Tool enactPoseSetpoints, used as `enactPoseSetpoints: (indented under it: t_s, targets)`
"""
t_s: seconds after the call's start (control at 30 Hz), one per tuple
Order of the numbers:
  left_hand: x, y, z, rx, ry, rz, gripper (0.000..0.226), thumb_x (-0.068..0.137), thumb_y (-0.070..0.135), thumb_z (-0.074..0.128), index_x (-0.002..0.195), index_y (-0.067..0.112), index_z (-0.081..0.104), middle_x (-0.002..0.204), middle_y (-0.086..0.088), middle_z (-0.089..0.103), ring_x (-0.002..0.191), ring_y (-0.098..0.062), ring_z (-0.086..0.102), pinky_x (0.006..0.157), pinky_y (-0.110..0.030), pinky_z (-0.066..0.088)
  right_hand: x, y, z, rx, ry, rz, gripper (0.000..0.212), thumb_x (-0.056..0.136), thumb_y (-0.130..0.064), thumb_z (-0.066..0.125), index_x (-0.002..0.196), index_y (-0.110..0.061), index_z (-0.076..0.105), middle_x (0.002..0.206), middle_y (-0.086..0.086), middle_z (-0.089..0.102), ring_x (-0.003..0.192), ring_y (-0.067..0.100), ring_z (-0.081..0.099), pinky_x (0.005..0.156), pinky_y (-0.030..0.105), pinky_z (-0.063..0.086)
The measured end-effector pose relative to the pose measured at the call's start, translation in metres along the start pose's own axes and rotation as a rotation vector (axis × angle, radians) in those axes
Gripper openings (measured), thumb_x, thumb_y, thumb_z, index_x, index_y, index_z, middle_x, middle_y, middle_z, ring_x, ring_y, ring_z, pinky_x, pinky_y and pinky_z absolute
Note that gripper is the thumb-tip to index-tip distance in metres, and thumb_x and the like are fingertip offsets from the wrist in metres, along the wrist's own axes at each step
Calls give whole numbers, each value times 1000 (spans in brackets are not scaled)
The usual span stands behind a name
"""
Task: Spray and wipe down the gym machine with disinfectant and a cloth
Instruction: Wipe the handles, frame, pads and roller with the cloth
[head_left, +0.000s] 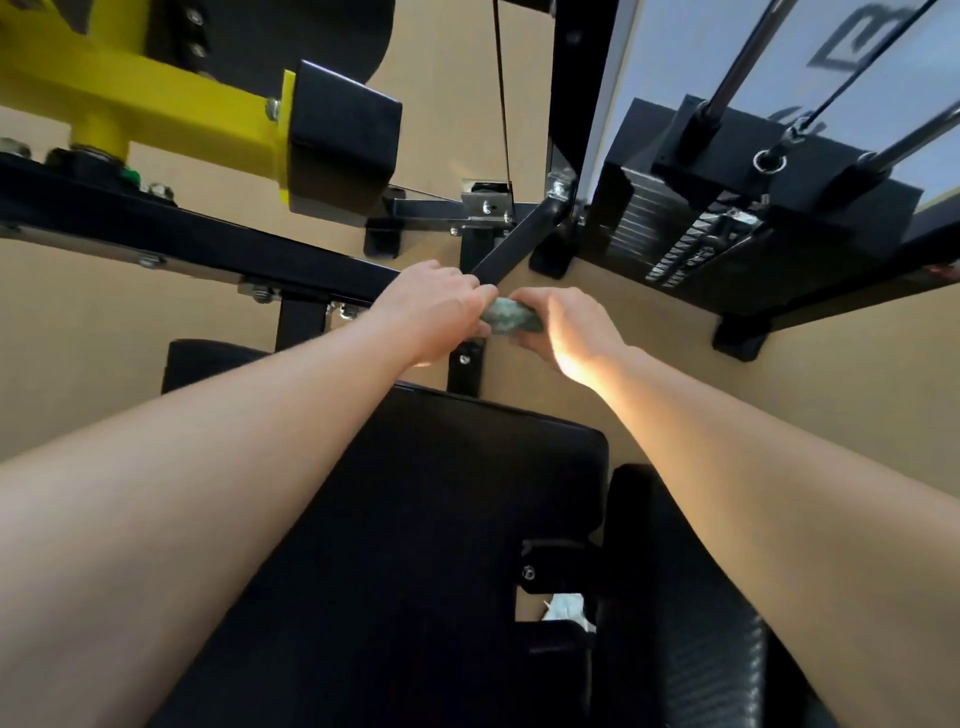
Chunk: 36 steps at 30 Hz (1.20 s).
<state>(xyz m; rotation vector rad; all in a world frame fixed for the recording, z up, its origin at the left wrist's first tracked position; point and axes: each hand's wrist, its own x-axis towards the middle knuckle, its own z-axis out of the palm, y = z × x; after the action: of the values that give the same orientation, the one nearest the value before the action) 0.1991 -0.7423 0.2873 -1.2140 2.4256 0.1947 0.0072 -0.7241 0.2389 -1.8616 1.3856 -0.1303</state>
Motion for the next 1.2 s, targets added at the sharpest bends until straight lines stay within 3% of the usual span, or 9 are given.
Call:
enactPoseSetpoints:
  t_s: [0.17,0.27,0.53,0.7,0.8,0.87,0.93,1.07,1.2]
  targets:
    - [32,29,4,-75,-55,13,38,108,46,43,131,17,53,104,-1,61,91,-23,61,69,-38,50,-11,33,-20,-70,-36,161,35,90,-27,77,124,-25,69,101,-2,72,91,19,68,87,36,55]
    - [50,51,8,-89,-48,48,37,108,45,43,133,18,50,95,1,53,83,-21,56,65,-38,47,-15,49,-30,-120,-82,269,30,88,-29,81,116,-24,73,93,-3,72,88,22,70,85,39,57]
    - [17,36,26,16,247,-5,42,105,48,48,134,18,57,113,-3,74,101,-28,71,94,-40,45,-4,11,-17,-151,-99,121,20,96,-32,69,116,-28,68,95,-2,71,88,21,68,88,37,56]
    - [-41,18,40,-160,484,-417,38,91,30,75,126,17,70,124,-7,71,117,-33,61,100,-45,40,20,-44,2,-7,-121,-11,39,93,-29,68,132,-28,62,109,-2,71,95,18,65,85,36,54]
    - [-59,48,29,-470,601,-874,36,86,20,73,120,17,61,128,-5,57,117,-28,55,89,-42,50,25,-53,-2,295,-172,69,53,85,-27,66,138,-24,63,120,0,70,104,16,67,89,36,59]
    - [-58,69,15,-892,688,-1177,27,89,18,74,109,18,57,111,6,59,100,-20,64,79,-38,56,29,-51,-10,504,-136,149,37,91,-21,60,126,-19,73,119,1,71,106,15,66,86,29,58]
    - [-50,82,3,-1374,631,-1422,10,94,24,72,98,21,63,94,10,66,87,-14,68,83,-39,61,35,-47,-18,522,-75,165,27,97,-19,59,115,-18,78,116,0,72,106,14,65,81,23,51]
    - [-29,74,-10,-2367,641,-1450,19,102,31,66,112,16,68,114,-10,72,105,-25,71,94,-39,60,46,-47,-20,446,-178,89,26,100,-26,64,122,-20,75,119,1,72,111,14,65,96,27,51]
    - [-14,59,-5,-2436,786,-1522,20,98,34,70,109,17,68,114,-13,72,104,-29,72,93,-44,62,49,-62,-13,388,-256,-13,26,104,-25,60,126,-25,74,118,-4,71,109,11,63,96,26,51]
